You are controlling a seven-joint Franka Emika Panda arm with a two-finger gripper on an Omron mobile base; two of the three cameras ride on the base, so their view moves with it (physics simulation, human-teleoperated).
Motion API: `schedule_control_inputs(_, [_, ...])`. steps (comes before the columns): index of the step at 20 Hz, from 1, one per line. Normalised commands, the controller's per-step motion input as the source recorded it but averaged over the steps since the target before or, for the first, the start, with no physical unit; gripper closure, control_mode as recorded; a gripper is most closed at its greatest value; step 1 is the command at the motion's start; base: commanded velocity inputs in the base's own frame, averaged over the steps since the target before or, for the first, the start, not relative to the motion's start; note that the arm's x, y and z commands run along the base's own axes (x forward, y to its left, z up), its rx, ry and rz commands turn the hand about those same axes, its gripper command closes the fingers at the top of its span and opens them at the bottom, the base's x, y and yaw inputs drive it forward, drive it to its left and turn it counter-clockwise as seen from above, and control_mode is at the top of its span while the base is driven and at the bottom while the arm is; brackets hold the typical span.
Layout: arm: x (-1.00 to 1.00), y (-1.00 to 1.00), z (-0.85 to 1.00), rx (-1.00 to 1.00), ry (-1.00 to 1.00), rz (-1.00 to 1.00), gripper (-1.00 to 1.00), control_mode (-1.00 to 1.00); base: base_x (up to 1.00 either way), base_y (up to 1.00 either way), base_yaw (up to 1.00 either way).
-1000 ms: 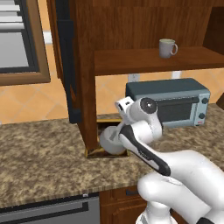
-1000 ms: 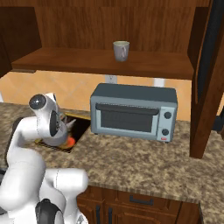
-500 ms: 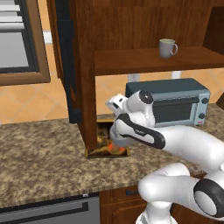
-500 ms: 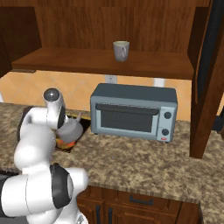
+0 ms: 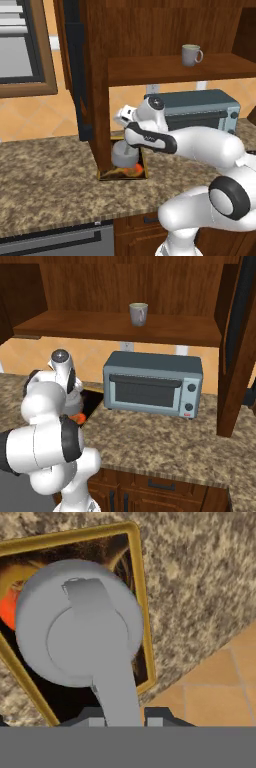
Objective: Pick the kettle from the counter and place it on the tray. Then pick the mug from the cabinet and place it on the tray. Then close the cabinet doors.
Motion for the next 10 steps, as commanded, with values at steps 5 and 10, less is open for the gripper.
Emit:
schedule_control_inputs(5, [0.30, 0.14, -0.11, -0.05, -0.10, 0.05, 1.00, -1.00, 0.00, 0.00, 0.00])
schedule_control_inputs(10, [0.29, 0.12, -0.14, -0.02, -0.21, 0.00, 1.00, -1.00, 0.00, 0.00, 0.00])
